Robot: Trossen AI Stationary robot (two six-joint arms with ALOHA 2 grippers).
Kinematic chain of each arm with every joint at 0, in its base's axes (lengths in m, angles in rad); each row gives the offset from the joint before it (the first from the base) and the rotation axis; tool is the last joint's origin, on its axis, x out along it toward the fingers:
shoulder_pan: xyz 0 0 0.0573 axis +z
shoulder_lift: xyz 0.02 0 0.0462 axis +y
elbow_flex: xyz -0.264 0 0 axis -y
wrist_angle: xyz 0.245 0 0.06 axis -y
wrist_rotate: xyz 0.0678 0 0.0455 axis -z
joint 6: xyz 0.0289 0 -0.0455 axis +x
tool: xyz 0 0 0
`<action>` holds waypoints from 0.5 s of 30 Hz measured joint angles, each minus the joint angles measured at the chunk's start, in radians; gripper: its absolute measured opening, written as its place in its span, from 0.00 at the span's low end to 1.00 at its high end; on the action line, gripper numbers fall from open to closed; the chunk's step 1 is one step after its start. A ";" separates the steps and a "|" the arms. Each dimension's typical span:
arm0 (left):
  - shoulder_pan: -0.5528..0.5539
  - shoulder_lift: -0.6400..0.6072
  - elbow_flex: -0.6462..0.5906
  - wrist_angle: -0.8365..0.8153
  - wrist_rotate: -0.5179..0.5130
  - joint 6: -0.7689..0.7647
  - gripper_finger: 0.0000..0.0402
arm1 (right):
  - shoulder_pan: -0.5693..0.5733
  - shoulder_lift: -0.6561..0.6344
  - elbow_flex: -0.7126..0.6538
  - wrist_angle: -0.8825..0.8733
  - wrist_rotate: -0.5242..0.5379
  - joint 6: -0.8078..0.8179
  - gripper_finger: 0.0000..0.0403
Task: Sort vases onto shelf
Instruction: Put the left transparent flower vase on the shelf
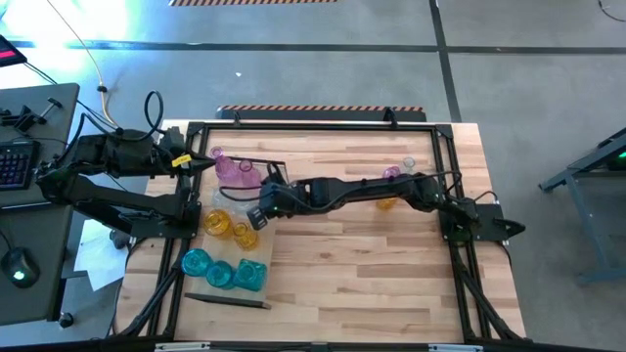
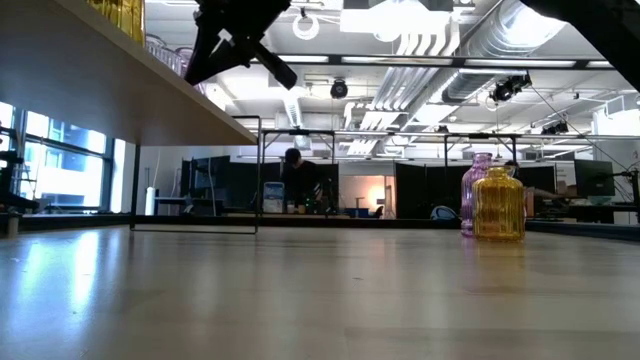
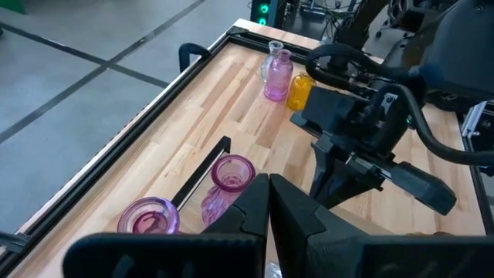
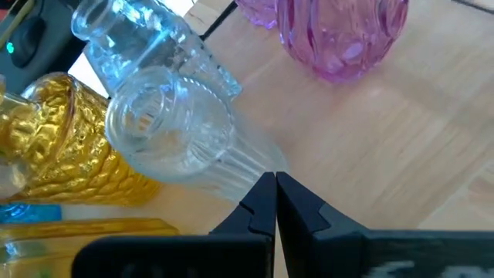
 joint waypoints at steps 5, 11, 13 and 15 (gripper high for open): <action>0.000 0.000 0.000 0.000 0.005 0.000 0.01 | 0.005 0.000 0.000 -0.008 -0.019 0.007 0.00; 0.000 0.000 0.000 0.000 0.005 0.000 0.01 | 0.012 0.000 0.000 0.002 -0.025 0.021 0.00; 0.000 0.000 0.000 0.000 0.006 0.000 0.01 | 0.013 0.001 0.000 0.001 -0.026 0.021 0.00; 0.000 0.000 0.000 0.000 0.006 0.000 0.01 | 0.013 0.001 0.000 0.001 -0.026 0.020 0.00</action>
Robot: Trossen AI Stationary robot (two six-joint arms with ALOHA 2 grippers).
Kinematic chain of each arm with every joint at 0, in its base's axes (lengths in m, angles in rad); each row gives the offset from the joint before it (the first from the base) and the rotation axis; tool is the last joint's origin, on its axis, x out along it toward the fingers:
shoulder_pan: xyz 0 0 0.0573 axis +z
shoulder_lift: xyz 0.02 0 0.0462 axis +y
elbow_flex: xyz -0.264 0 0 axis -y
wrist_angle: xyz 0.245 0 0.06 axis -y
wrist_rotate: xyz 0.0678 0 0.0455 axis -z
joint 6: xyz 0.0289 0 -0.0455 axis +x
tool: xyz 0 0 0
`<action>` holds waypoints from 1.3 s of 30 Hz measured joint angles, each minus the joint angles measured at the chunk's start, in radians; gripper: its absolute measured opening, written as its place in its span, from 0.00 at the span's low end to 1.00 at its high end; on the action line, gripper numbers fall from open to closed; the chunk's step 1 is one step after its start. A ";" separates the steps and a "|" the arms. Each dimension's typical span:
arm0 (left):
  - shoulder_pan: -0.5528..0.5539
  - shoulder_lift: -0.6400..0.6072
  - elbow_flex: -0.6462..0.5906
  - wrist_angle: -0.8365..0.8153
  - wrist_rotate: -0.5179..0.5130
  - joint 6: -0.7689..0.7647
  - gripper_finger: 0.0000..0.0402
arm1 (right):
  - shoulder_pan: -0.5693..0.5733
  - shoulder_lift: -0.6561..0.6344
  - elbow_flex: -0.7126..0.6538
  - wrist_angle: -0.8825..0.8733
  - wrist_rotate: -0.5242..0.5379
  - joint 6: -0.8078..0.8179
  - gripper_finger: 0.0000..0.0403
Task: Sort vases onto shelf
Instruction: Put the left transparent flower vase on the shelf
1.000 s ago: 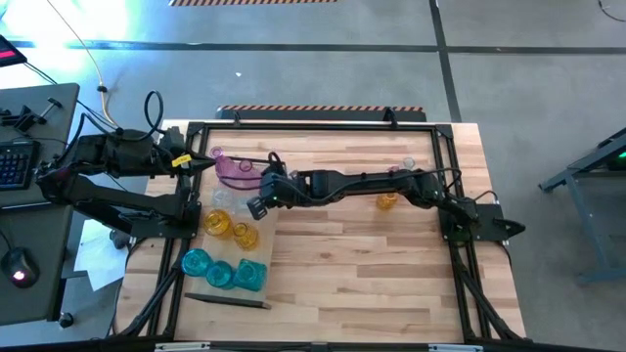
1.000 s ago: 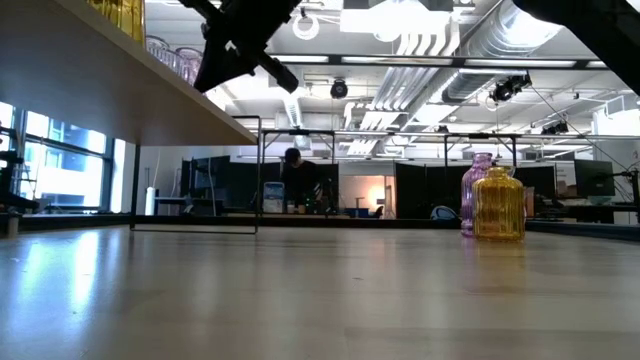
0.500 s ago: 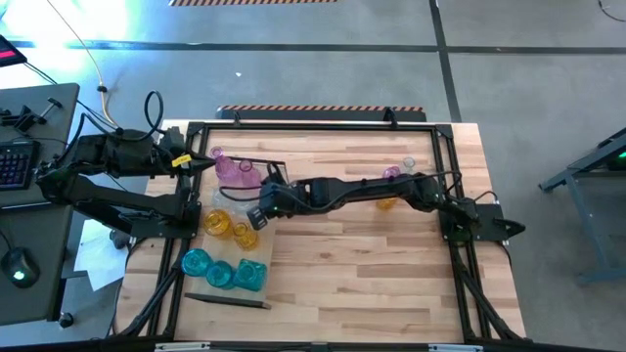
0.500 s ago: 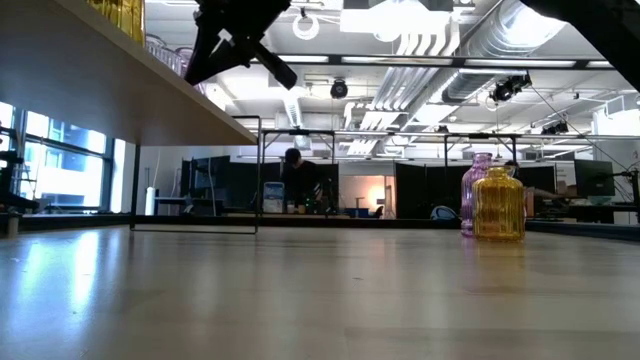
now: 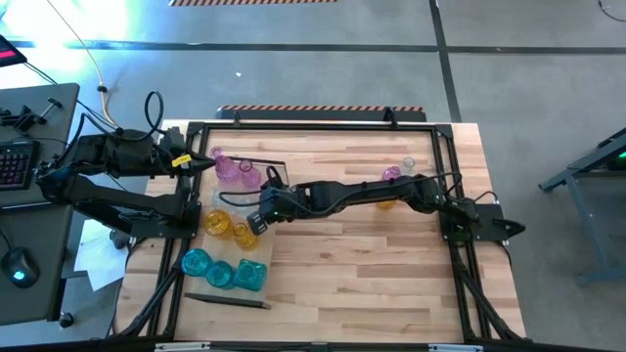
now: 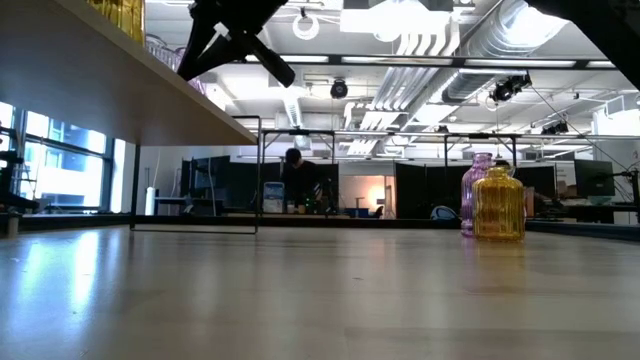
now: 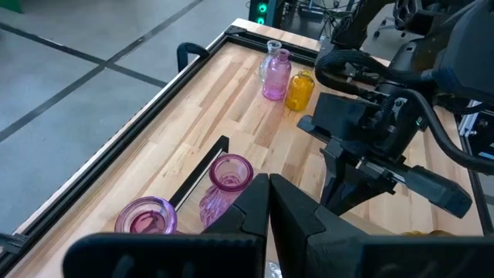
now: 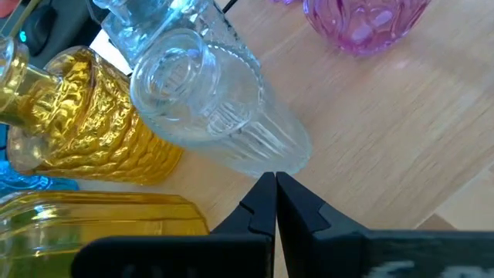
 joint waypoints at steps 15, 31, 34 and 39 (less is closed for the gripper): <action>0.000 0.000 0.000 0.000 0.000 -0.001 0.01 | -0.036 0.000 0.000 0.038 0.003 -0.056 0.00; 0.000 0.000 0.000 0.000 0.000 -0.009 0.01 | -0.074 0.000 0.000 0.104 0.006 -0.108 0.00; 0.000 0.000 0.000 0.000 0.000 -0.010 0.01 | -0.073 0.000 0.000 0.100 0.010 -0.111 0.00; 0.000 0.000 0.000 0.000 0.000 -0.018 0.01 | -0.062 0.001 0.000 0.004 0.078 -0.076 0.00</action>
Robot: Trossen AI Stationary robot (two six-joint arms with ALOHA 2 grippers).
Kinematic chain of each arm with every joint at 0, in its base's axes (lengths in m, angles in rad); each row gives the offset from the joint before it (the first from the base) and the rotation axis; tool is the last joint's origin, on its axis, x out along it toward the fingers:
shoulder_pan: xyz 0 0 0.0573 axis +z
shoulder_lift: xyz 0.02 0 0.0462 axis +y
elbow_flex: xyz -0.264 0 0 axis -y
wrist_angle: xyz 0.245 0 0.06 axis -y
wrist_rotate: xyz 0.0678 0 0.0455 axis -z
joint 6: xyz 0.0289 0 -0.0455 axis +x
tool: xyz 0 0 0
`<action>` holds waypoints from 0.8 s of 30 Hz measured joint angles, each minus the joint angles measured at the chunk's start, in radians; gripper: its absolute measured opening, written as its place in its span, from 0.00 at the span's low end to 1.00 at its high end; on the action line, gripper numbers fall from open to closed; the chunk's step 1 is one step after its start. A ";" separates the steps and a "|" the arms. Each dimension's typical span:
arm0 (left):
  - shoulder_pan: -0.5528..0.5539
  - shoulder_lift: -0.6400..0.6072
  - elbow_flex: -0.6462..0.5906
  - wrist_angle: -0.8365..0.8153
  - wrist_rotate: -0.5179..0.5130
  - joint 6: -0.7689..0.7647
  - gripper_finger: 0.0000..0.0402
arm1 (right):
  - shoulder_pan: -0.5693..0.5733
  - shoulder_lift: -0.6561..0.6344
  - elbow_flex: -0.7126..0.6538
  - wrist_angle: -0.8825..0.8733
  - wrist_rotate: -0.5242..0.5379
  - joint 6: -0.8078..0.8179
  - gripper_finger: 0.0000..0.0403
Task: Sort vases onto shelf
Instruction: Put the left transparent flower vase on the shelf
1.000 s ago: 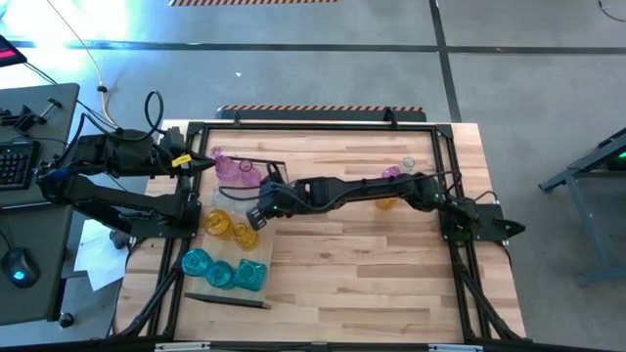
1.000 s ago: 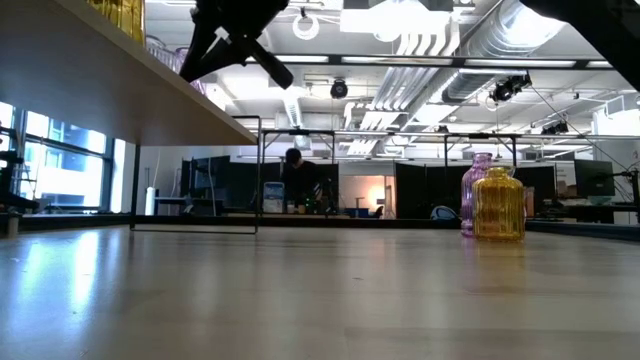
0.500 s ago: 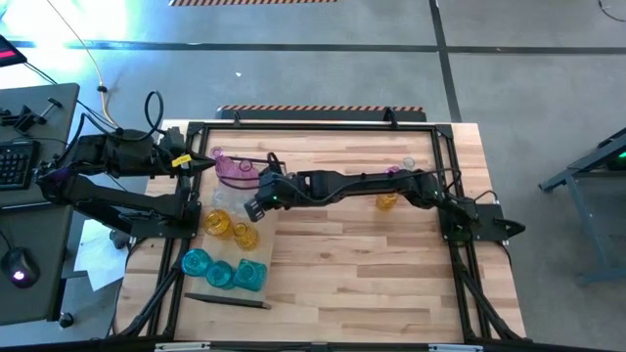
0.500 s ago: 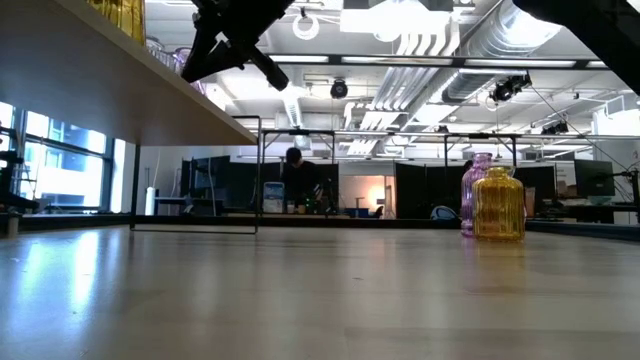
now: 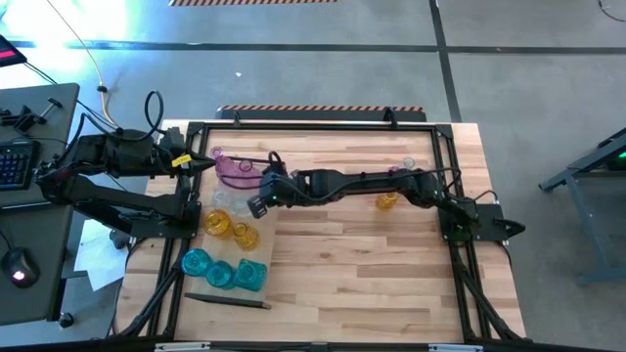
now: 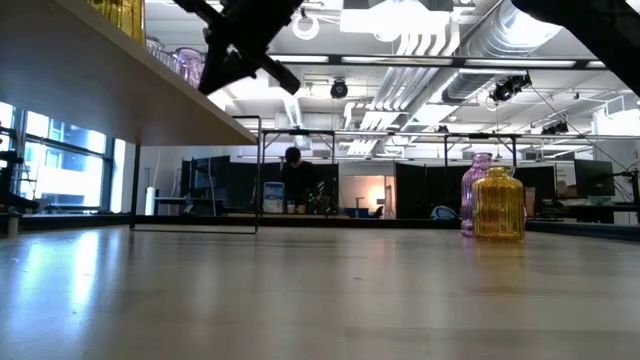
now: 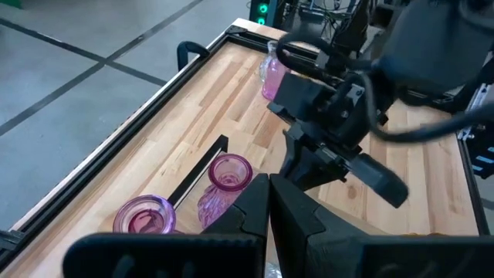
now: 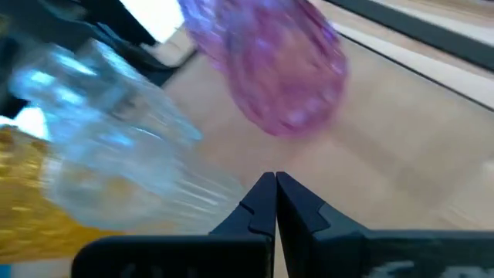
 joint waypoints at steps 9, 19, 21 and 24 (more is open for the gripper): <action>0.000 0.000 0.000 0.000 0.000 0.000 0.01 | 0.031 0.000 0.000 -0.004 -0.071 0.059 0.00; 0.000 0.000 0.000 0.000 0.000 0.001 0.01 | 0.039 0.000 0.000 0.027 -0.049 0.059 0.00; 0.000 0.000 0.000 0.000 0.000 0.001 0.01 | 0.035 0.000 0.000 0.053 -0.049 0.055 0.00; 0.000 0.000 0.000 0.000 0.000 0.000 0.01 | 0.029 0.000 0.000 0.079 -0.049 0.047 0.00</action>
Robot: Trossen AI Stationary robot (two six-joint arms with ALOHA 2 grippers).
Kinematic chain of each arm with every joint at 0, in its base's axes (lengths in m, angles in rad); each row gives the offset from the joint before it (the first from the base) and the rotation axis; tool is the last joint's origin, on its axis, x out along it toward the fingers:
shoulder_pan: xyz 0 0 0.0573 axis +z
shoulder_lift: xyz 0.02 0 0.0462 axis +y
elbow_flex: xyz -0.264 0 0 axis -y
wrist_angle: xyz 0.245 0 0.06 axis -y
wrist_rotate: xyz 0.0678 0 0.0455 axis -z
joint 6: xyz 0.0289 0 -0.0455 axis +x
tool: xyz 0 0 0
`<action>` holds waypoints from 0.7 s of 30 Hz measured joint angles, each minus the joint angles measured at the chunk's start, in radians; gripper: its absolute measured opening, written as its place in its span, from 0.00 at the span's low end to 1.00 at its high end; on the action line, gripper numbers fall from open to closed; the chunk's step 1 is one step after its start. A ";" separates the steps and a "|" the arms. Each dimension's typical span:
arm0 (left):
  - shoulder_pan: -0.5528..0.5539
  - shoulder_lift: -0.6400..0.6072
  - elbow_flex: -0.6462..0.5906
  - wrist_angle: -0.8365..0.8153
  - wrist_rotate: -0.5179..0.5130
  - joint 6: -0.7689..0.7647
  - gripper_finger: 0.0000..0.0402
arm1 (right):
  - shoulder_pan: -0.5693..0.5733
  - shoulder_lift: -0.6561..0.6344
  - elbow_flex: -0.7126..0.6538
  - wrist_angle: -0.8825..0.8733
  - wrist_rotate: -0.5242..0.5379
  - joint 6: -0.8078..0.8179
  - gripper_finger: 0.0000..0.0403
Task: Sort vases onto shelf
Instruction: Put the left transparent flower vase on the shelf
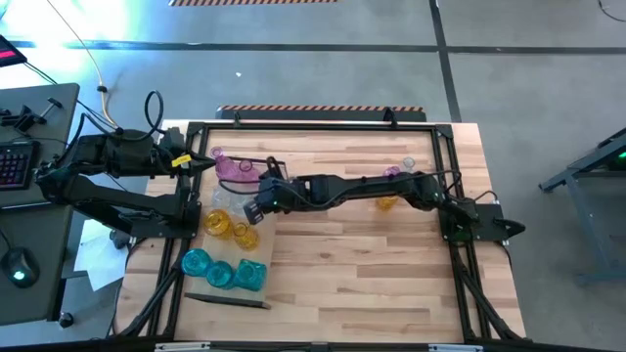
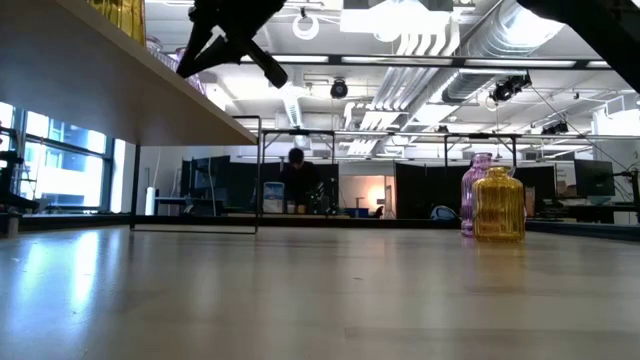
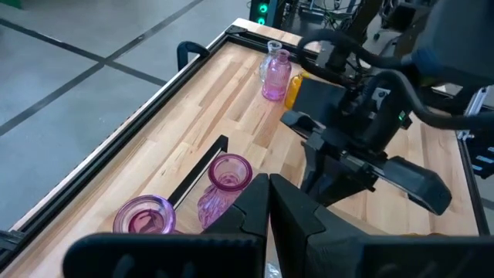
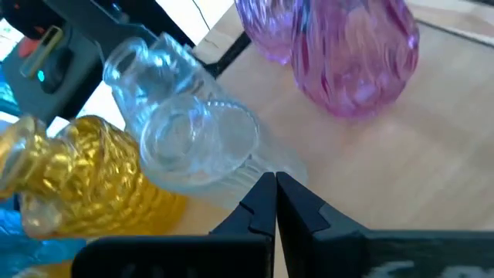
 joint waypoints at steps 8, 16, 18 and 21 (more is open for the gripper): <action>0.000 0.000 0.000 0.000 0.015 0.000 0.01 | -0.011 0.000 0.000 0.000 0.001 -0.015 0.00; 0.000 0.000 0.000 0.000 0.015 0.000 0.01 | -0.022 0.000 0.000 0.050 0.001 -0.041 0.00; 0.000 0.000 0.000 0.000 0.015 0.000 0.01 | -0.027 0.000 0.000 0.051 0.001 -0.041 0.00; 0.000 0.000 0.000 0.000 0.015 0.000 0.01 | -0.027 0.000 0.000 0.049 0.001 -0.044 0.00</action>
